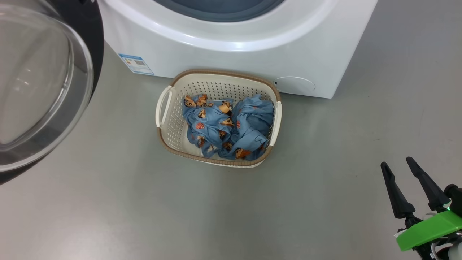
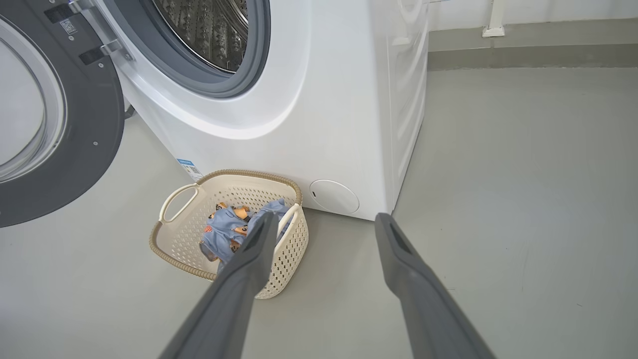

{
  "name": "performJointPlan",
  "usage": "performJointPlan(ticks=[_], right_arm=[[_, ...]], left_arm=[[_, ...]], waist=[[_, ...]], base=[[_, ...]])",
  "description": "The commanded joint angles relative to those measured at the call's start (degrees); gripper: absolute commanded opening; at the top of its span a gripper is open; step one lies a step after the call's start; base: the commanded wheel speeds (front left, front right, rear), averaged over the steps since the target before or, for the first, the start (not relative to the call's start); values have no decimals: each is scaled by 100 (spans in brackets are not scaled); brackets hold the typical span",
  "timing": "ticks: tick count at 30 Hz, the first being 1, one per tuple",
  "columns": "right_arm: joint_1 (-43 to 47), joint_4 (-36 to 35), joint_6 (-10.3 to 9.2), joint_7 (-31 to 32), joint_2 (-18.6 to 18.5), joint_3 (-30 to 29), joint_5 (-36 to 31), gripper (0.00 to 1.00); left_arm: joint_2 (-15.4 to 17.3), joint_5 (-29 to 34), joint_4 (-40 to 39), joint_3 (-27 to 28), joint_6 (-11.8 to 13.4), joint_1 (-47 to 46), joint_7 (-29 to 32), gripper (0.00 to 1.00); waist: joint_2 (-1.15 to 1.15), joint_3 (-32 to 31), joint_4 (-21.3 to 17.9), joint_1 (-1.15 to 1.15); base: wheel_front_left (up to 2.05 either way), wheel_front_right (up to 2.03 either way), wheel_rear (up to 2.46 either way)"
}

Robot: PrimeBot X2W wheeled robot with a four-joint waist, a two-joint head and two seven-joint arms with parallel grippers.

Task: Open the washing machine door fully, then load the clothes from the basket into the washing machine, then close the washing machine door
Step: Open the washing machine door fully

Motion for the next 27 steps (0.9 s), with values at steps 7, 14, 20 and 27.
performJointPlan(ticks=[7,14,20,27], right_arm=[[-76,-101,17,-69,-115,129,-36,100],[7,-48,17,-69,-45,129,-42,100],[106,-24,17,-69,22,142,-49,100],[279,26,17,-69,77,143,-30,100]], left_arm=[[521,207,161,311,-101,-319,-34,0],[227,337,2,496,-294,-25,-34,0],[-179,441,-464,663,-626,483,-34,0],[-672,579,-1054,655,-1011,1104,-34,31]], waist=[[0,-23,-42,0],[0,-286,-19,0],[0,-586,13,0],[0,-956,56,0]], base=[[0,0,0],[0,0,0],[0,0,0],[0,0,0]])
